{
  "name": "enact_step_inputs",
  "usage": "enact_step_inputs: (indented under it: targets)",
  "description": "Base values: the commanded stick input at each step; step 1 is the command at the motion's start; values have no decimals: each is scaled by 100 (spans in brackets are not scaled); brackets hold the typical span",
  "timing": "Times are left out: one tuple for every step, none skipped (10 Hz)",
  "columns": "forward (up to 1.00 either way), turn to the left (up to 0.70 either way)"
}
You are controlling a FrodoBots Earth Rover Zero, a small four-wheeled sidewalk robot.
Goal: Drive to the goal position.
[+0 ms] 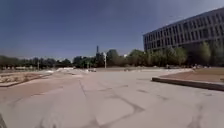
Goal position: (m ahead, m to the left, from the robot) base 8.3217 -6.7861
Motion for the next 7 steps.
enact_step_inputs:
  targets:
    - [70, 1]
    - [70, 1]
    - [70, 1]
    - [70, 1]
    - [70, 1]
    - [70, 1]
    - [70, 1]
